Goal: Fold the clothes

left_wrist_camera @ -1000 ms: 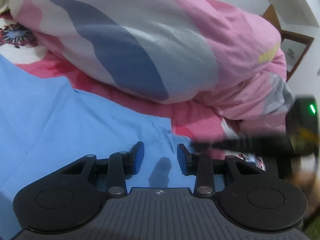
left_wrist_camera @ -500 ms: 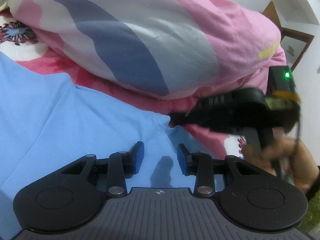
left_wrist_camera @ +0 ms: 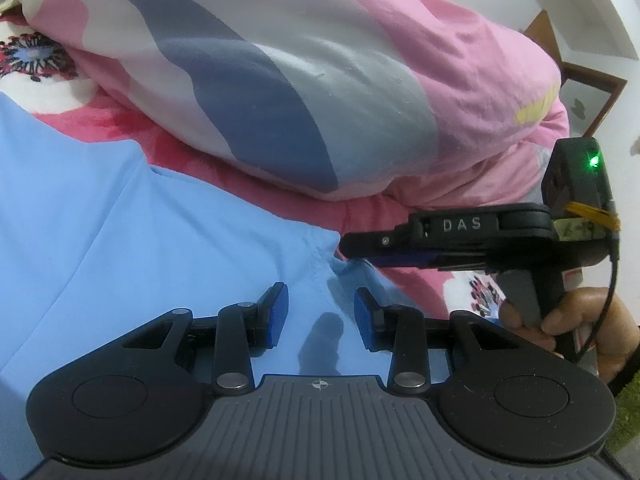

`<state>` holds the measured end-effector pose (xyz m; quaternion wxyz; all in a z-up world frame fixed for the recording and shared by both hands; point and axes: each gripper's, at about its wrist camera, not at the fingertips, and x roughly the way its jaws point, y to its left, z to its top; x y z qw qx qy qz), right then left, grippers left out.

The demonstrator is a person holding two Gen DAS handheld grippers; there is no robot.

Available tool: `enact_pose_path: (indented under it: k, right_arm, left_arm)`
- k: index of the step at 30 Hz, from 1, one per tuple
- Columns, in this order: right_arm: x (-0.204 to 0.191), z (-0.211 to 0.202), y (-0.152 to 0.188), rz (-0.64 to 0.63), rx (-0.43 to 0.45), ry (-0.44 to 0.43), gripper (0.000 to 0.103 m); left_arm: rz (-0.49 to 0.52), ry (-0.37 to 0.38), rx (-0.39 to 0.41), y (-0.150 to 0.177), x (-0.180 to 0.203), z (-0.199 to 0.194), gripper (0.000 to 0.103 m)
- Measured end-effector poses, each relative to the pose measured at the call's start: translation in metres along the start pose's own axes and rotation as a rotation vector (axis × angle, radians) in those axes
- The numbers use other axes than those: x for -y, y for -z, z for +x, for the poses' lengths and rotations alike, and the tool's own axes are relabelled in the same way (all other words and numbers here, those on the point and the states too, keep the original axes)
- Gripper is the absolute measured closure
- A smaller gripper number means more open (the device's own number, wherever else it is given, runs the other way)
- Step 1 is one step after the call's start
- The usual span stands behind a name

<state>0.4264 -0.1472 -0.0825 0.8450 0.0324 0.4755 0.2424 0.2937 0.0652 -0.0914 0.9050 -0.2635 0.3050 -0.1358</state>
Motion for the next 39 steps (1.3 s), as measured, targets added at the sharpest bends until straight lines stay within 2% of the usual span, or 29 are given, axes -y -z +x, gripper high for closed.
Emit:
enact_pose_path:
  k: [3,6,8,9,11,15,17,20,22,25,28,30,34,36,39]
  right_arm:
    - [-0.014,0.003,0.003,-0.083,-0.008,0.02,0.065]
    - [-0.027,0.005,0.006,-0.135,-0.001,0.033,0.079]
    - [-0.035,0.007,0.009,-0.169,0.004,0.041,0.095]
    - [-0.039,0.007,0.01,-0.186,0.007,0.046,0.097]
    - [-0.049,0.005,0.013,-0.228,0.03,0.062,0.098]
    - [-0.055,-0.009,0.015,-0.284,0.168,0.158,0.098]
    - [-0.055,-0.008,0.016,-0.315,0.189,0.177,0.098]
    - [-0.06,0.013,0.024,-0.419,0.183,0.253,0.098]
    - [-0.058,0.022,0.027,-0.429,0.195,0.277,0.097]
    - [-0.044,0.008,0.018,-0.318,0.252,0.258,0.09]
    - [-0.016,-0.028,0.008,-0.137,0.326,0.204,0.087]
    - [0.001,-0.062,0.008,-0.033,0.357,0.204,0.084]
    - [0.028,-0.136,0.029,0.141,0.411,0.174,0.078]
    - [0.037,-0.176,0.048,0.196,0.441,0.187,0.075]
    - [0.046,-0.23,0.084,0.276,0.472,0.258,0.062]
  left_arm:
    - [-0.001,0.001,0.0,0.0,0.0,0.0,0.067]
    - [-0.004,0.002,0.0,0.0,-0.001,0.0,0.067]
    - [-0.005,0.003,0.0,0.0,-0.001,0.0,0.067]
    - [-0.005,0.003,0.0,0.0,-0.001,0.0,0.067]
    - [-0.006,0.005,0.001,-0.001,-0.001,-0.001,0.067]
    - [-0.006,0.006,0.003,0.0,-0.002,-0.001,0.067]
    - [-0.005,0.006,0.003,0.0,-0.002,-0.001,0.067]
    - [-0.004,0.007,0.003,0.0,-0.002,-0.001,0.067]
    - [-0.006,0.008,0.003,-0.001,-0.002,0.0,0.067]
    - [-0.007,0.009,0.004,-0.001,-0.002,0.0,0.067]
    - [-0.006,0.008,0.004,0.0,-0.002,0.0,0.067]
    - [-0.004,0.008,0.006,0.0,-0.002,0.0,0.067]
    - [0.001,0.017,0.01,-0.001,0.001,-0.002,0.066]
    - [0.017,0.028,0.012,-0.001,0.004,-0.003,0.065]
    - [0.036,0.031,0.006,0.0,0.007,-0.003,0.065]
